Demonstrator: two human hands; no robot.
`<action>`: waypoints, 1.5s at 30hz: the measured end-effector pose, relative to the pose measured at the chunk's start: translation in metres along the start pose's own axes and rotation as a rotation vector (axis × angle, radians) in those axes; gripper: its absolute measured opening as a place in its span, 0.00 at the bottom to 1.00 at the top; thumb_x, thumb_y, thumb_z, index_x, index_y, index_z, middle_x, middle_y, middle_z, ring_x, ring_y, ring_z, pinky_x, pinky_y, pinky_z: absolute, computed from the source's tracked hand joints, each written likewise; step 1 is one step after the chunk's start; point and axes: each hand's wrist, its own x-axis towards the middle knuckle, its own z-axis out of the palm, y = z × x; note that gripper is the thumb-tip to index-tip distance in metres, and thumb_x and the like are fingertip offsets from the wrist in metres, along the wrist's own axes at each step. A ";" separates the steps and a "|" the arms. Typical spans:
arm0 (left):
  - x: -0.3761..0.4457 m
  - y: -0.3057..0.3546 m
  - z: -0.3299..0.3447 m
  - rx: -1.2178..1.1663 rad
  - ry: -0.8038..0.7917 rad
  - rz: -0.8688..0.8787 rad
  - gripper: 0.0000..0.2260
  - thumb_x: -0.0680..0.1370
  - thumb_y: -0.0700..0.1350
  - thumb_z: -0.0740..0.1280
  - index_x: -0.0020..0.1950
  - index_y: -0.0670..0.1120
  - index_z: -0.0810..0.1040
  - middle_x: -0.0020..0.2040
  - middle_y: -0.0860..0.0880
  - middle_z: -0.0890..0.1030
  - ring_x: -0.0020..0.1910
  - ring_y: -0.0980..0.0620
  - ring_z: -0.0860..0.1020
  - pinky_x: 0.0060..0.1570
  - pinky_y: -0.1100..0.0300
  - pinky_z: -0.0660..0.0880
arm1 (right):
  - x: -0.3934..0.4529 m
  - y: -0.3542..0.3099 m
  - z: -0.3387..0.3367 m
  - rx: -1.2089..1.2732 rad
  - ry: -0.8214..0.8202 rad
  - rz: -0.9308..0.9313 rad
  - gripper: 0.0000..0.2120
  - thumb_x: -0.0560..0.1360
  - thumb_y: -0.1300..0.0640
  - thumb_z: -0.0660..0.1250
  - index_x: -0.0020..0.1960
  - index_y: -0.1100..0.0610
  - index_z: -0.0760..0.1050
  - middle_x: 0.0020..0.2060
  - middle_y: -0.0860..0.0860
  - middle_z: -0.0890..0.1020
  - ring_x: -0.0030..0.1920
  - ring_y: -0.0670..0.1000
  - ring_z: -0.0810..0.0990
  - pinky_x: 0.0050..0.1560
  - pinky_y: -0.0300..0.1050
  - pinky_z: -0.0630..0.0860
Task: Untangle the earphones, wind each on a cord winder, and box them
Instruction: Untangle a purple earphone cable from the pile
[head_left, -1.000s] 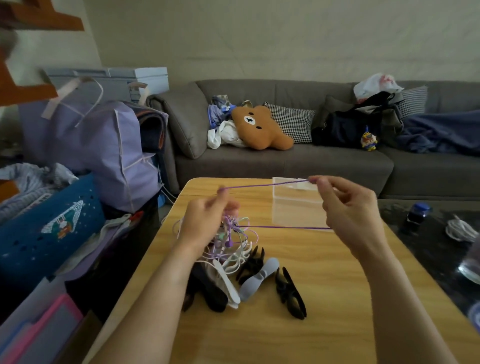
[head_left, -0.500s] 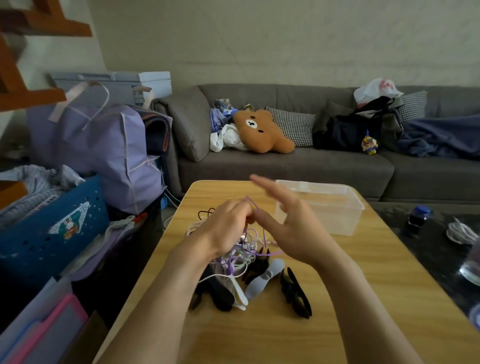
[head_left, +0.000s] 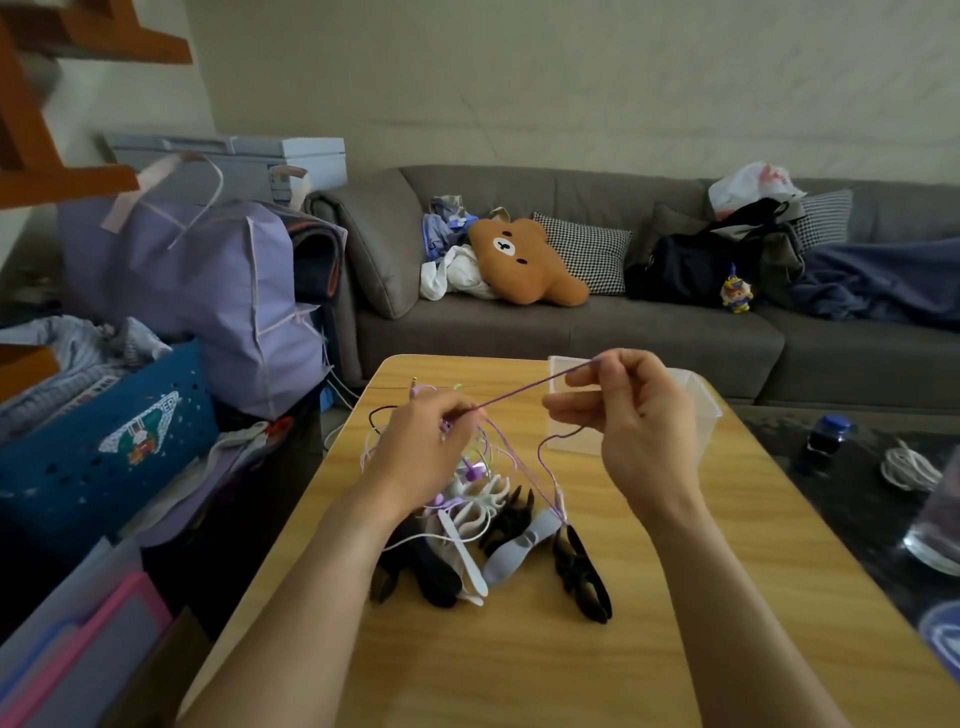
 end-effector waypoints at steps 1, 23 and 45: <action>0.000 -0.001 0.001 -0.008 0.057 0.030 0.06 0.81 0.42 0.66 0.51 0.50 0.83 0.45 0.58 0.80 0.46 0.67 0.76 0.46 0.72 0.71 | 0.000 0.001 0.000 0.061 0.014 0.006 0.09 0.85 0.61 0.56 0.49 0.57 0.72 0.42 0.55 0.83 0.41 0.56 0.87 0.42 0.50 0.84; -0.001 -0.018 0.009 0.228 0.110 -0.088 0.08 0.73 0.53 0.76 0.49 0.61 0.81 0.51 0.59 0.79 0.54 0.59 0.72 0.52 0.57 0.53 | 0.017 0.004 -0.005 0.312 0.220 0.489 0.10 0.80 0.65 0.57 0.41 0.57 0.71 0.25 0.47 0.63 0.21 0.43 0.57 0.19 0.36 0.53; -0.002 0.003 0.005 0.091 0.093 -0.095 0.17 0.71 0.49 0.77 0.41 0.71 0.74 0.47 0.59 0.75 0.50 0.54 0.77 0.57 0.42 0.75 | -0.002 0.026 0.012 -0.536 -0.197 0.177 0.09 0.76 0.53 0.72 0.38 0.51 0.84 0.31 0.44 0.84 0.30 0.37 0.77 0.28 0.28 0.68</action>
